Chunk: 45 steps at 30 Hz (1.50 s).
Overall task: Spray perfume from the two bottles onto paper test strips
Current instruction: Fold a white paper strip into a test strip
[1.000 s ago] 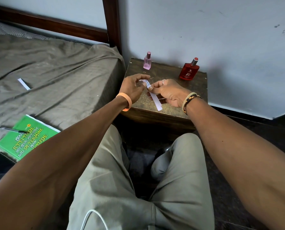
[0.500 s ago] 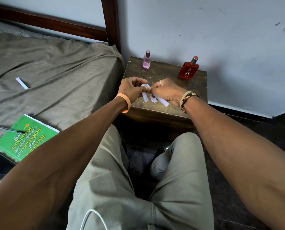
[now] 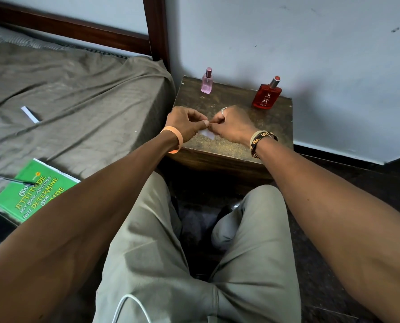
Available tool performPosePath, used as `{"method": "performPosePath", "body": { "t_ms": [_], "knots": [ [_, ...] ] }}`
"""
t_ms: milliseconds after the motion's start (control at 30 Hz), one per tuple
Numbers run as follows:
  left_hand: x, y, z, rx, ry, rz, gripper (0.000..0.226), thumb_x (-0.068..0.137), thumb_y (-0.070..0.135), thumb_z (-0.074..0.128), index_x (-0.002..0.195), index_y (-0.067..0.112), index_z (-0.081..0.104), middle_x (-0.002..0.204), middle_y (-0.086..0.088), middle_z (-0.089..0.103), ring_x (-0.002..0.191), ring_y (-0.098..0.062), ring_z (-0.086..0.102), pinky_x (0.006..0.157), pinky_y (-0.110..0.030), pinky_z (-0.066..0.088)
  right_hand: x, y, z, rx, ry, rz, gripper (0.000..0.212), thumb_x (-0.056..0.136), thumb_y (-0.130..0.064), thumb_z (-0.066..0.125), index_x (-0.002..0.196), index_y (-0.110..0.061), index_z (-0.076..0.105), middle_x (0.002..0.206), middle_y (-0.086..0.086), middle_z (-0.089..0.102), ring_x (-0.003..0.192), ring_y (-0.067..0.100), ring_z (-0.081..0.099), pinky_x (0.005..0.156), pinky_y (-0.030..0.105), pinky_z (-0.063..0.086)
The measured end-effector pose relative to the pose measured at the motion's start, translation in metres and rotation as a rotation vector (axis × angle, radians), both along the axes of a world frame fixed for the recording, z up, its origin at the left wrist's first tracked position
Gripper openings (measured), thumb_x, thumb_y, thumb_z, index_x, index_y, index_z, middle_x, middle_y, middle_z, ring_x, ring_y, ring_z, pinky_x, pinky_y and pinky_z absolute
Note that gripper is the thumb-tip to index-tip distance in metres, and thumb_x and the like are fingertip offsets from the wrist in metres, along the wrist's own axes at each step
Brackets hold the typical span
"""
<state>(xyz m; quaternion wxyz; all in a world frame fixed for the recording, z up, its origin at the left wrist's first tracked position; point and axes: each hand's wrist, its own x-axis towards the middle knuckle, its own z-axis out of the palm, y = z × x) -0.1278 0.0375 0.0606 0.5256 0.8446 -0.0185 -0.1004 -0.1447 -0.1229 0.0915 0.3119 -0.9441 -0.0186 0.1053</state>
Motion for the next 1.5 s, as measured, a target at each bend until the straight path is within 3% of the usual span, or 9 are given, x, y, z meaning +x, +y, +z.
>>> {"method": "performPosePath", "body": {
  "t_ms": [200, 400, 600, 700, 800, 867, 1133, 1367, 1500],
  "knots": [
    [-0.004, 0.003, -0.004, 0.054, 0.01, -0.105, 0.01, 0.083, 0.013, 0.073, 0.093, 0.013, 0.074, 0.07, 0.007, 0.067, 0.055, 0.003, 0.056, 0.056, -0.009, 0.045, 0.004, 0.001, -0.003, -0.193, -0.045, 0.143, 0.019, 0.087, -0.033, 0.073, 0.091, -0.016, 0.08, 0.09, 0.0, 0.074, 0.082, 0.017, 0.066, 0.07, 0.031, 0.05],
    [0.0, 0.007, -0.004, -0.123, 0.196, -0.043, 0.009, 0.086, 0.005, 0.067, 0.092, 0.009, 0.073, 0.079, -0.003, 0.069, 0.069, -0.008, 0.06, 0.066, -0.021, 0.056, -0.002, 0.006, -0.004, -0.216, -0.171, 0.144, 0.024, 0.088, -0.036, 0.068, 0.08, -0.017, 0.08, 0.065, -0.001, 0.067, 0.056, 0.013, 0.052, 0.05, 0.023, 0.029],
    [0.003, 0.001, 0.001, -0.407, 0.464, 0.135, 0.012, 0.089, 0.002, 0.061, 0.091, 0.011, 0.07, 0.08, -0.004, 0.067, 0.076, -0.012, 0.062, 0.063, -0.024, 0.054, -0.002, 0.016, -0.006, -0.375, -0.314, 0.1, 0.027, 0.09, -0.03, 0.056, 0.089, -0.02, 0.081, 0.063, 0.002, 0.066, 0.056, 0.017, 0.052, 0.058, 0.026, 0.044],
    [0.003, 0.004, 0.001, -0.506, 0.519, 0.224, 0.011, 0.09, 0.005, 0.062, 0.087, 0.014, 0.068, 0.076, -0.002, 0.069, 0.072, -0.012, 0.061, 0.064, -0.024, 0.055, -0.002, 0.018, -0.003, -0.04, -0.28, -0.038, 0.019, 0.09, -0.019, 0.061, 0.088, -0.017, 0.08, 0.081, 0.0, 0.074, 0.067, 0.014, 0.062, 0.062, 0.025, 0.049],
    [0.002, 0.012, -0.004, -0.398, 0.455, 0.178, 0.007, 0.087, 0.011, 0.067, 0.091, 0.017, 0.07, 0.085, -0.003, 0.071, 0.074, -0.01, 0.062, 0.065, -0.023, 0.053, 0.002, 0.015, 0.0, 0.57, -0.067, -0.443, 0.012, 0.098, -0.014, 0.059, 0.088, -0.014, 0.066, 0.084, 0.005, 0.069, 0.059, 0.01, 0.062, 0.052, 0.023, 0.05],
    [0.001, 0.015, -0.008, -0.293, 0.332, 0.129, 0.011, 0.086, 0.012, 0.069, 0.096, 0.015, 0.072, 0.086, -0.001, 0.071, 0.071, -0.006, 0.061, 0.061, -0.018, 0.049, 0.005, 0.009, 0.001, 0.703, 0.079, -0.546, 0.013, 0.101, -0.016, 0.054, 0.09, -0.013, 0.06, 0.083, 0.009, 0.067, 0.053, 0.01, 0.057, 0.045, 0.021, 0.044],
    [0.001, 0.013, -0.01, 0.053, -0.133, -0.112, 0.013, 0.077, 0.011, 0.077, 0.088, 0.018, 0.075, 0.082, 0.006, 0.071, 0.075, -0.002, 0.065, 0.072, -0.013, 0.053, 0.0, 0.002, 0.0, 0.238, 0.142, -0.194, 0.035, 0.081, -0.021, 0.081, 0.111, -0.01, 0.066, 0.097, 0.004, 0.063, 0.078, 0.015, 0.055, 0.064, 0.03, 0.046],
    [0.002, 0.011, -0.006, 0.162, -0.291, -0.119, 0.022, 0.074, 0.031, 0.08, 0.092, 0.018, 0.075, 0.083, 0.009, 0.073, 0.079, 0.0, 0.067, 0.079, -0.018, 0.053, 0.001, 0.003, -0.012, -0.089, -0.014, -0.106, 0.023, 0.088, -0.032, 0.074, 0.081, -0.01, 0.073, 0.074, 0.006, 0.063, 0.06, 0.018, 0.049, 0.049, 0.028, 0.031],
    [0.008, 0.007, -0.01, 0.136, -0.159, 0.012, 0.022, 0.09, 0.032, 0.063, 0.09, 0.013, 0.074, 0.081, 0.004, 0.072, 0.075, -0.008, 0.067, 0.077, -0.026, 0.055, 0.007, 0.0, -0.023, -0.02, -0.036, -0.247, 0.034, 0.09, -0.027, 0.071, 0.064, -0.007, 0.064, 0.064, 0.006, 0.055, 0.058, 0.02, 0.045, 0.051, 0.031, 0.027]
  ]
}}
